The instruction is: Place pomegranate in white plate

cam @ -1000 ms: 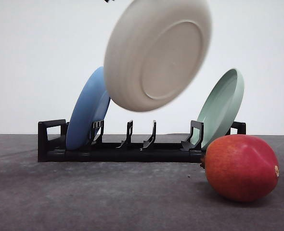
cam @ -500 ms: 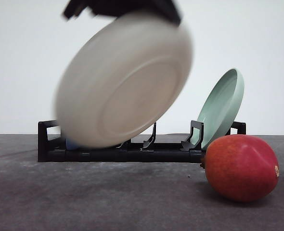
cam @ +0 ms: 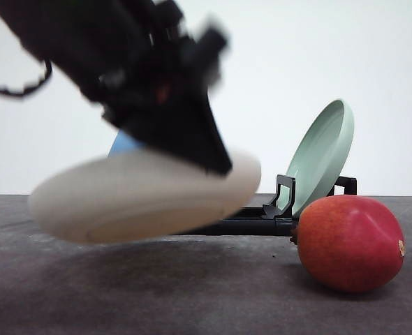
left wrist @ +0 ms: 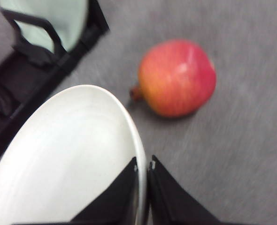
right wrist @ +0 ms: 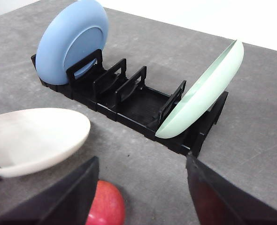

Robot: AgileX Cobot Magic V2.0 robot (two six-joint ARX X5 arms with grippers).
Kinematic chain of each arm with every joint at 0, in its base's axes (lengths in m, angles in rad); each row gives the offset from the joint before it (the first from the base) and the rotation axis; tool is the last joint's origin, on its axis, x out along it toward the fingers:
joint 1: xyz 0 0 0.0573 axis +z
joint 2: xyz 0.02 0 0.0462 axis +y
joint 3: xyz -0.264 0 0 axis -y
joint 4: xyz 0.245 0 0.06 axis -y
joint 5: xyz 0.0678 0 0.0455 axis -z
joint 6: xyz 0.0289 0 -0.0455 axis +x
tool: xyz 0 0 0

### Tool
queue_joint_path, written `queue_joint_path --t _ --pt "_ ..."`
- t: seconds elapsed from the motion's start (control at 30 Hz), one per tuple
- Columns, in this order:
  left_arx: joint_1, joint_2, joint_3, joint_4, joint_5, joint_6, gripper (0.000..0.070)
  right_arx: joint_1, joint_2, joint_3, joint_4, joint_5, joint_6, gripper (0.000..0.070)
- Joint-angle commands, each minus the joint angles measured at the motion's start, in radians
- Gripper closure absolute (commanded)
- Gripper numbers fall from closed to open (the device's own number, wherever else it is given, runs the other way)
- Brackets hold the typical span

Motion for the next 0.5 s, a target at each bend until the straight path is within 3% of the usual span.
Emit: queue_joint_path --t 0.0,0.27,0.47 --pt "-0.023 0.043 0.006 0.028 -0.043 0.039 0.0687 0.005 0.003 0.018 0.008 -0.001 -0.003 0.0323" --pt "-0.082 0.174 0.006 0.142 -0.169 0.040 0.0688 0.005 0.003 0.018 0.009 -0.001 -0.003 0.0323" --pt "-0.117 0.225 0.006 0.146 -0.190 0.025 0.0688 0.005 0.003 0.018 0.010 0.000 -0.003 0.0323"
